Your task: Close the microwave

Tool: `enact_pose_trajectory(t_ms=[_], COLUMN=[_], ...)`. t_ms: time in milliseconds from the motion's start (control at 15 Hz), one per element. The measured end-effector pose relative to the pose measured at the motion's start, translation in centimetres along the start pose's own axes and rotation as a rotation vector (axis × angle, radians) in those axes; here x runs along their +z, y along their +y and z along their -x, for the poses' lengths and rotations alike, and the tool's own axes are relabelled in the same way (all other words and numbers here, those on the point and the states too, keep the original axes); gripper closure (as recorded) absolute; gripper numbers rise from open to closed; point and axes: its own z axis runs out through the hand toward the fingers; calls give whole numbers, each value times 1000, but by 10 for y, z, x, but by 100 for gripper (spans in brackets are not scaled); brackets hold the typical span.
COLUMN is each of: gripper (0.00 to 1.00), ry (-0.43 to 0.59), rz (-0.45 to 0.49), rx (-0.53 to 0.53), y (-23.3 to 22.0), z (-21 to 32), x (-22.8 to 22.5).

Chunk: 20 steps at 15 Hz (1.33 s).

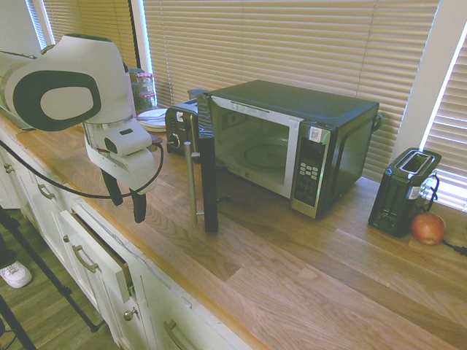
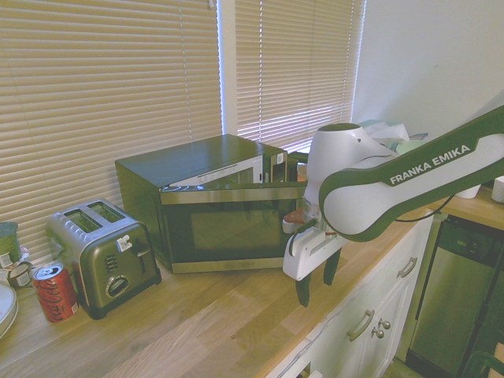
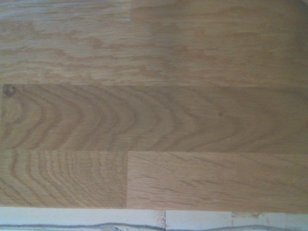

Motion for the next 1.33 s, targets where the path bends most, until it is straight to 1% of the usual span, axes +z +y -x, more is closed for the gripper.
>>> enact_pose_trajectory(t_ms=[267, 533, 933, 1133, 1333], gripper=[0, 0, 0, 0, 0], ry=[8, 103, 252, 315, 335], rz=[-3, -57, -100, -125, -138], rx=[-8, -36, -90, -58, -42], y=[-2, -16, -42, -50, -66], z=[1, -4, -10, -37, -69], x=[0, -15, -53, -80, -92])
